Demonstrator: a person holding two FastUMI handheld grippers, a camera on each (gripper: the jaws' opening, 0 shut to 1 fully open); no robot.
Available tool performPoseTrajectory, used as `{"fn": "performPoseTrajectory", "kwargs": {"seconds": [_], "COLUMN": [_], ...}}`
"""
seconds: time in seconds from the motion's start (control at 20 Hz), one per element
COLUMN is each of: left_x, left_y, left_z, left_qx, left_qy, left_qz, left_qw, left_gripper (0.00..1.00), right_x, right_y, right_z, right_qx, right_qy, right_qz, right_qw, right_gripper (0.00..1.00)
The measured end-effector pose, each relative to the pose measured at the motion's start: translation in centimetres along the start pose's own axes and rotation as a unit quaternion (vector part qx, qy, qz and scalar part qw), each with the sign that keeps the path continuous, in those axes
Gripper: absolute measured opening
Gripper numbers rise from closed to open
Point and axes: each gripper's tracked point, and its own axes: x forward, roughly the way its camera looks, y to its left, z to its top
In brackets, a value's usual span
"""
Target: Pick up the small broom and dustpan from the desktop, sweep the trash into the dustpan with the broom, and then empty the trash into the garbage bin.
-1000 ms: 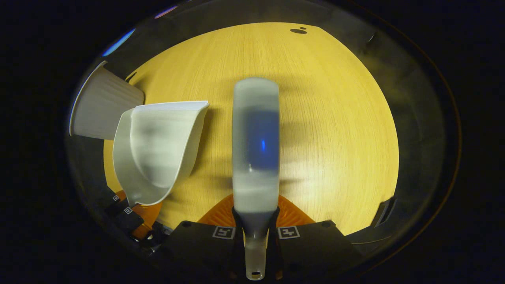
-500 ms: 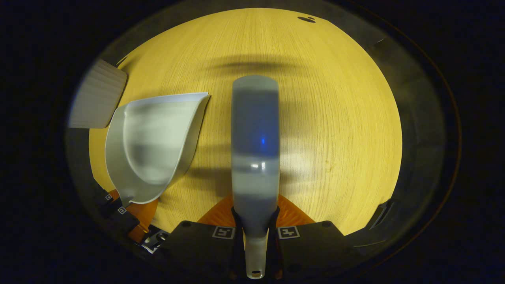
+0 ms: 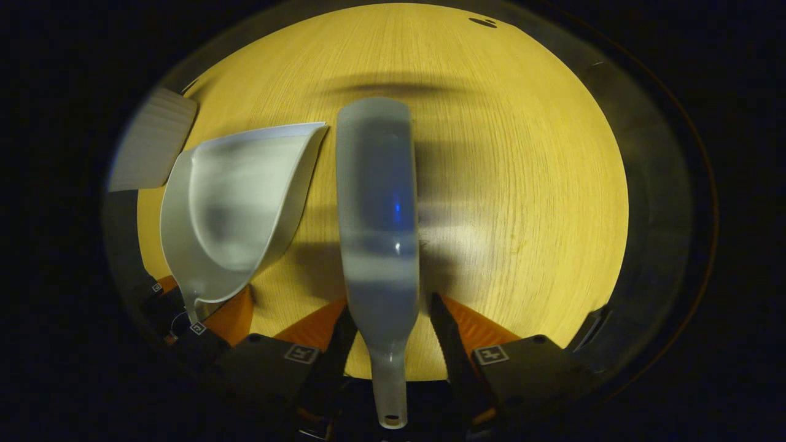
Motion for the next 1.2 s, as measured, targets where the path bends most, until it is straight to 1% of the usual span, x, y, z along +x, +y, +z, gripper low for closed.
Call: {"fn": "performPoseTrajectory", "kwargs": {"seconds": [0.05,0.1,0.15,0.2,0.25,0.3,0.35,0.4,0.45,0.5,0.6,0.65,0.75,0.9,1.05,1.1,1.15,1.2], "left_x": [0.0,0.1,0.1,0.1,0.0,-0.2,-0.5,-0.9,-1.5,-2.0,-3.0,-3.8,-5.6,-8.8,-12.1,-13.3,-14.6,-16.1], "left_y": [0.0,-0.1,-0.3,-0.5,-0.4,-0.6,-0.9,-0.9,-0.8,-0.6,0.1,0.2,-0.4,-1.1,-1.9,-2.2,-2.0,-1.4], "left_z": [-0.1,-0.4,-0.5,-0.8,-1.1,-1.1,-1.1,-1.1,-1.2,-1.2,-1.5,-1.5,-1.7,-2.0,-2.3,-2.2,-2.5,-2.7], "left_qx": [-0.009,-0.017,-0.024,-0.028,-0.03,-0.029,-0.024,-0.017,-0.007,0.002,0.022,0.028,0.042,0.055,0.062,0.062,0.063,0.061], "left_qy": [0.002,0.008,0.008,0.011,0.013,0.008,0.002,-0.005,-0.013,-0.025,-0.049,-0.074,-0.112,-0.171,-0.235,-0.257,-0.27,-0.288], "left_qz": [0.001,-0.005,-0.013,-0.016,-0.016,-0.022,-0.028,-0.025,-0.02,-0.011,0.019,0.025,0.011,-0.007,-0.02,-0.025,-0.02,-0.011], "left_qw": [1.0,1.0,1.0,0.999,0.999,0.999,0.999,1.0,1.0,1.0,0.998,0.997,0.993,0.984,0.97,0.964,0.961,0.955], "left_gripper": [0.71,0.72,0.78,0.79,0.79,0.8,0.8,0.8,0.8,0.8,0.8,0.8,0.8,0.8,0.8,0.8,0.8,0.8], "right_x": [0.0,-0.1,-0.2,-0.3,-0.5,-0.8,-1.1,-1.5,-2.0,-2.7,-4.7,-5.8,-8.2,-12.3,-16.1,-17.4,-19.0,-20.6], "right_y": [-0.3,-0.3,-0.2,-0.2,-0.2,-0.1,0.1,0.2,0.2,0.3,0.3,0.1,-0.4,-0.5,0.1,0.5,0.7,0.9], "right_z": [-0.1,-0.3,-0.5,-0.4,-0.4,-0.4,-0.5,-0.6,-0.7,-0.6,-0.5,-0.5,-1.0,-1.9,-2.7,-2.8,-3.0,-2.5], "right_qx": [-0.001,-0.001,0.0,0.001,0.003,0.004,0.005,0.005,0.007,0.01,0.014,0.016,0.009,0.009,0.01,0.007,0.005,0.003], "right_qy": [0.0,0.001,0.001,-0.001,-0.004,-0.007,-0.009,-0.013,-0.019,-0.03,-0.065,-0.09,-0.133,-0.194,-0.244,-0.264,-0.29,-0.324], "right_qz": [-0.005,-0.006,-0.004,-0.003,-0.001,0.002,0.008,0.012,0.015,0.02,0.031,0.034,0.036,0.044,0.052,0.054,0.053,0.052], "right_qw": [1.0,1.0,1.0,1.0,1.0,1.0,1.0,1.0,1.0,0.999,0.997,0.995,0.99,0.98,0.968,0.963,0.956,0.945], "right_gripper": [0.83,0.92,0.95,0.98,0.98,0.94,1.0,0.98,0.95,0.99,0.99,0.98,0.99,0.98,0.98,0.98,0.98,0.98]}}
